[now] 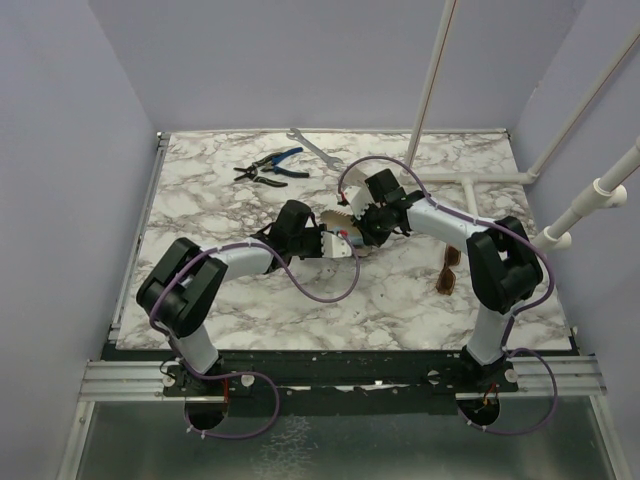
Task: Organize the sunglasses
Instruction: Place the glasses cleaning cloth in the sunglasses case.
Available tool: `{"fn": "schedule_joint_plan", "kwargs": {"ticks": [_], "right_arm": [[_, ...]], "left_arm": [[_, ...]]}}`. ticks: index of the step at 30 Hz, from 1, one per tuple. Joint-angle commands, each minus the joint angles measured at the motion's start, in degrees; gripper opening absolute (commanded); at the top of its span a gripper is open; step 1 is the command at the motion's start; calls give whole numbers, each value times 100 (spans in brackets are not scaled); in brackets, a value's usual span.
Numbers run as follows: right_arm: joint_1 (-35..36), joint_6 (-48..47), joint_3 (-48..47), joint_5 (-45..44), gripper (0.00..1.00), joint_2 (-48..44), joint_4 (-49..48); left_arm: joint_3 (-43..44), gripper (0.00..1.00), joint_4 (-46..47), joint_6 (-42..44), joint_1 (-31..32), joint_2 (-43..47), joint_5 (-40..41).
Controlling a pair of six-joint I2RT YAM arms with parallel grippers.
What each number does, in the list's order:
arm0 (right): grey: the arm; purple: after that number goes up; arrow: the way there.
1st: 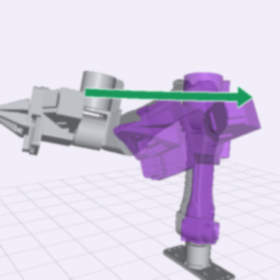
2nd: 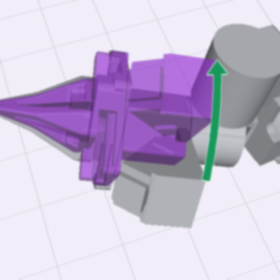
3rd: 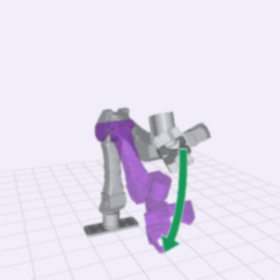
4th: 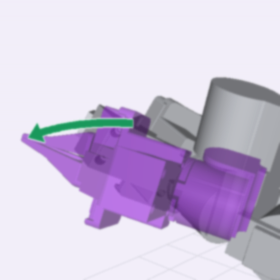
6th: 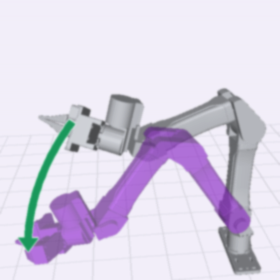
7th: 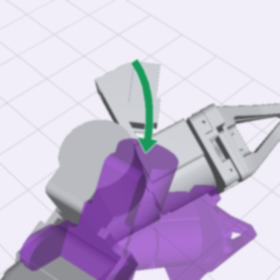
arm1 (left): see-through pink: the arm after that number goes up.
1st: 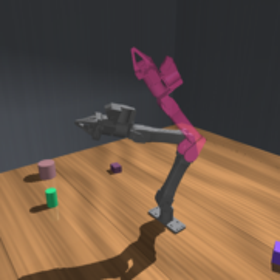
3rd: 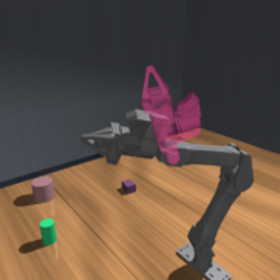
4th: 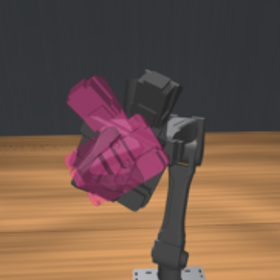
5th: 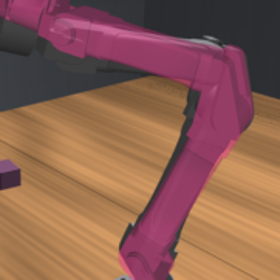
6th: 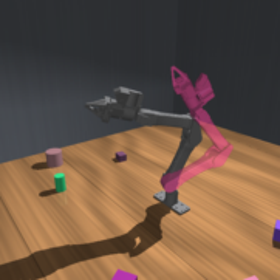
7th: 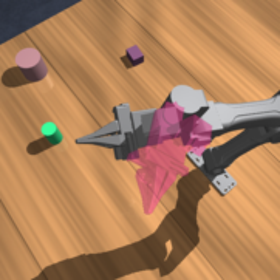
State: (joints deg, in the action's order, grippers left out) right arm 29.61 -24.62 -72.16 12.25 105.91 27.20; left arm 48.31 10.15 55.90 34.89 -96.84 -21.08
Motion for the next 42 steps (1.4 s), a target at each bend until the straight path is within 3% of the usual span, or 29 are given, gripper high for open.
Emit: {"fn": "schedule_joint_plan", "kwargs": {"ticks": [1, 23, 33, 42], "right_arm": [[-34, -116, 16, 274, 0, 23, 217], [-34, -112, -9, 444, 0, 216, 258], [-34, -78, -108, 591, 0, 177, 360], [-34, -65, -121, 905, 0, 114, 452]], "left_arm": [[116, 0, -89, 286, 0, -148, 53], [950, 0, -620, 964, -136, -302, -117], [1706, 0, -918, 1161, -279, -917, -127], [1408, 0, -1170, 1538, -317, -968, -253]]}}
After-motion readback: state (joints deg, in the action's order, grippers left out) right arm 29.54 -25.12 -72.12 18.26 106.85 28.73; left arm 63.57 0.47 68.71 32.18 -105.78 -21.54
